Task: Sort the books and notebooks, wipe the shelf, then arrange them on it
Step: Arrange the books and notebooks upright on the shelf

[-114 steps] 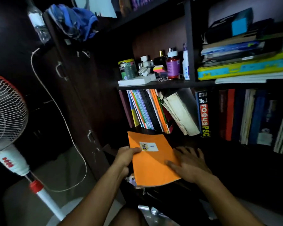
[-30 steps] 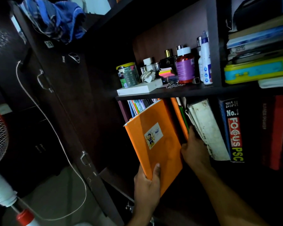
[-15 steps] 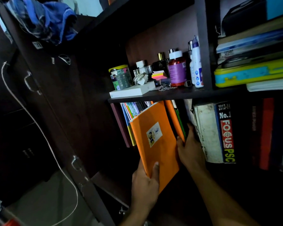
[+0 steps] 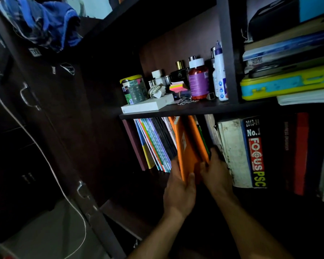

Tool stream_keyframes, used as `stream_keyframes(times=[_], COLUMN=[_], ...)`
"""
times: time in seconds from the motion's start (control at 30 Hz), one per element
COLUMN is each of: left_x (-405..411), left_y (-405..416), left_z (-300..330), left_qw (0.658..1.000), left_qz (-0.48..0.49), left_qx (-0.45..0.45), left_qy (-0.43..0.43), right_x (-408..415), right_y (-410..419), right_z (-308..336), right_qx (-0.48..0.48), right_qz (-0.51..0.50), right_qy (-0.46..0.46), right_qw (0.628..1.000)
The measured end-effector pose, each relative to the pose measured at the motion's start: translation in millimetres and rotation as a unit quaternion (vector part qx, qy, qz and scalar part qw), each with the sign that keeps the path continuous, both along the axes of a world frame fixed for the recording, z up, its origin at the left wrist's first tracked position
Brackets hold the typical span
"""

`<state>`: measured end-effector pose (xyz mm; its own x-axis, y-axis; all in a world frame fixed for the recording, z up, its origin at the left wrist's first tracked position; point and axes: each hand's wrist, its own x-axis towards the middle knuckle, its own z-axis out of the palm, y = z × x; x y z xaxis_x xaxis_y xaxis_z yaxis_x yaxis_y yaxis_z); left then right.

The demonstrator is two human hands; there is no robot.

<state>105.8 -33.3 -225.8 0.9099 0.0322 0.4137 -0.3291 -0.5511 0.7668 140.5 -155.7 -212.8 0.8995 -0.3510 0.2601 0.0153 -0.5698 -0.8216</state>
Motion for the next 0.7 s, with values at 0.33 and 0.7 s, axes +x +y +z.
stream_keyframes(times=[0.33,0.7], left_x=[-1,51], left_y=[-7,-9], left_z=[-26,13], left_qw=[0.997,0.997], left_qz=[-0.045,0.049], left_qx=[-0.039,0.058], left_qy=[-0.053,0.002], right_x=[-1,1], right_y=[0,-3], right_z=[4,-3], right_qx=[0.018,0.037], right_qz=[0.006,0.045], right_qy=[0.024,-0.038], right_qw=[1.000,0.998])
